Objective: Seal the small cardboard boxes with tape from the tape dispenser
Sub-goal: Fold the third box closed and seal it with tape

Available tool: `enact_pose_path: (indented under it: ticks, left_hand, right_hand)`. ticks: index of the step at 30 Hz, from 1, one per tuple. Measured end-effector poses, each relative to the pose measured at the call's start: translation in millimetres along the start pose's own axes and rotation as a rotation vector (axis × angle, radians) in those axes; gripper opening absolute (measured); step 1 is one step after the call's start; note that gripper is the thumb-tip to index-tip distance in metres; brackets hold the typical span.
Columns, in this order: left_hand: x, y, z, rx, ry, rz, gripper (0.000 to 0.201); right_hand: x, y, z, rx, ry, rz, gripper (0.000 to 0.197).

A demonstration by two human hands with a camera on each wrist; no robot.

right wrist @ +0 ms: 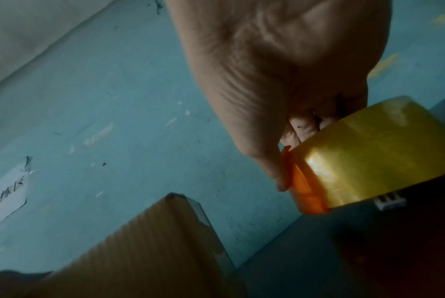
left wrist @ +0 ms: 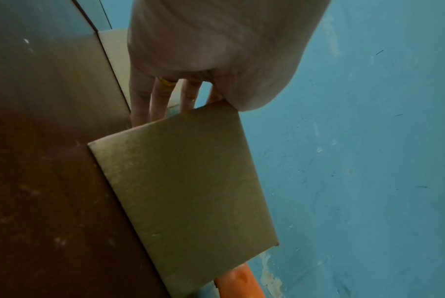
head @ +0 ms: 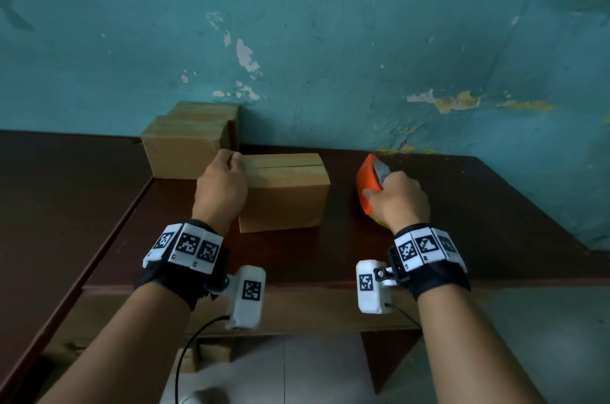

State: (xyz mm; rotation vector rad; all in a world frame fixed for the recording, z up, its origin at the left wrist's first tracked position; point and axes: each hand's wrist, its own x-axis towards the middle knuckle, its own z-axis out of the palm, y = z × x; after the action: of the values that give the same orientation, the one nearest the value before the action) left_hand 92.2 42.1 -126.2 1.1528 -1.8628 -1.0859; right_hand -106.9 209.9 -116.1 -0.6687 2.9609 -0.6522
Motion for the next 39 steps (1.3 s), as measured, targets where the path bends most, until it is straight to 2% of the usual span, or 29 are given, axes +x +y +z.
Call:
enact_pose_path:
  ticks: [4,9,11,14,16,18,22,24,29,34,39]
  left_hand:
    - [-1.8,1.0,-1.3,0.005,-0.007,0.000,0.034]
    - [-4.3,1.4,-1.4,-0.002,-0.017,0.020,0.036]
    - [-5.1,1.6,-1.5,-0.008,-0.021,0.020,0.036]
    - [-6.5,1.9,-1.6,-0.015,-0.017,0.019,0.036]
    - [-7.4,2.0,-1.6,-0.021,-0.010,0.025,0.036]
    - [-8.9,2.3,-1.5,-0.041,-0.002,0.027,0.035]
    - [-12.3,2.6,-1.0,-0.060,0.001,0.037,0.032]
    - [-13.1,1.9,-0.1,-0.056,0.014,0.047,0.032]
    - [-13.3,-0.3,1.0,-0.034,0.034,0.052,0.033]
    - [-14.0,-0.5,0.7,-0.035,0.033,0.061,0.034]
    - [-17.6,1.7,4.1,-0.078,0.038,0.089,0.033]
  right_hand:
    - [-7.3,-10.0,3.3,-0.081,-0.002,0.032,0.046]
    - [-13.5,-15.1,-0.4,-0.071,0.034,0.029,0.042]
    - [-15.3,-17.1,0.1,-0.010,0.114,-0.047,0.039]
    - [-20.4,-23.9,1.6,0.261,0.182,-0.226,0.041]
    - [-27.2,-32.6,3.0,0.519,0.102,-0.332,0.049]
    - [-35.2,-42.1,6.4,0.741,-0.021,-0.370,0.055]
    - [-43.1,-52.8,19.6,0.909,-0.211,-0.345,0.064]
    - [-44.8,-54.4,25.1,0.922,-0.260,-0.338,0.066]
    - [-41.6,-53.7,32.8,0.874,-0.262,-0.321,0.064]
    - [-41.9,-53.2,31.5,0.798,-0.232,-0.341,0.060]
    - [-51.0,-56.9,27.6,0.709,-0.171,-0.341,0.066]
